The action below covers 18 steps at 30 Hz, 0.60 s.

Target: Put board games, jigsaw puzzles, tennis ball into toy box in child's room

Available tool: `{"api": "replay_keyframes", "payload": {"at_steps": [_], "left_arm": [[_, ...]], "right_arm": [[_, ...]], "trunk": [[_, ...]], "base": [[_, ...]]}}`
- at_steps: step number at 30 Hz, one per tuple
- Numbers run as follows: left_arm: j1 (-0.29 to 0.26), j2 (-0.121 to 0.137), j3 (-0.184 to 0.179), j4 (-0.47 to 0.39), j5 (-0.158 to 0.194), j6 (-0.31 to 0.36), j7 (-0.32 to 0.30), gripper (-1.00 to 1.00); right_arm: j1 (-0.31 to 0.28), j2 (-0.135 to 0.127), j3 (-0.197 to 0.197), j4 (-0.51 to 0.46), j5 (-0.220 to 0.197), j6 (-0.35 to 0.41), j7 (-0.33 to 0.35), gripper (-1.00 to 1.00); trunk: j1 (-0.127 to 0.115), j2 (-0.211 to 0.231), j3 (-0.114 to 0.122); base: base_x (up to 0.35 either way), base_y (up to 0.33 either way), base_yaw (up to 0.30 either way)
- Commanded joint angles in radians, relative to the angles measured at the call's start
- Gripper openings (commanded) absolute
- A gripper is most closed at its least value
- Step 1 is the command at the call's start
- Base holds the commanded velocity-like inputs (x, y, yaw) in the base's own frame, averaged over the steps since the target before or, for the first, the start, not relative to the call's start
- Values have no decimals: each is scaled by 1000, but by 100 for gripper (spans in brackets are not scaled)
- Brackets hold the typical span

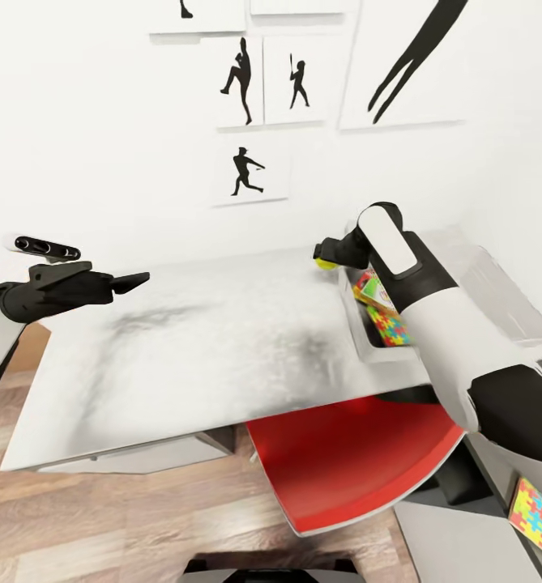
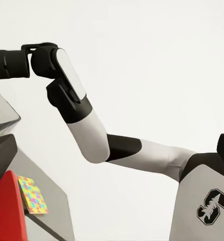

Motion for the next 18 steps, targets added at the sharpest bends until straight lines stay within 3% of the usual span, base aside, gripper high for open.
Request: {"api": "replay_keyframes", "payload": {"at_steps": [1,18], "left_arm": [[-1,2,-3,0,1,11,-5,100],[-1,1,-2,0,0,11,-4,100]], "right_arm": [[-1,-7,-1,0,-12,-2,-14,-100],[-4,-34,-10,0,-12,0,-17,-100]], "trunk": [[1,-2,0],[1,-2,27]], "base": [[-1,-1,-143],[0,0,-159]]}}
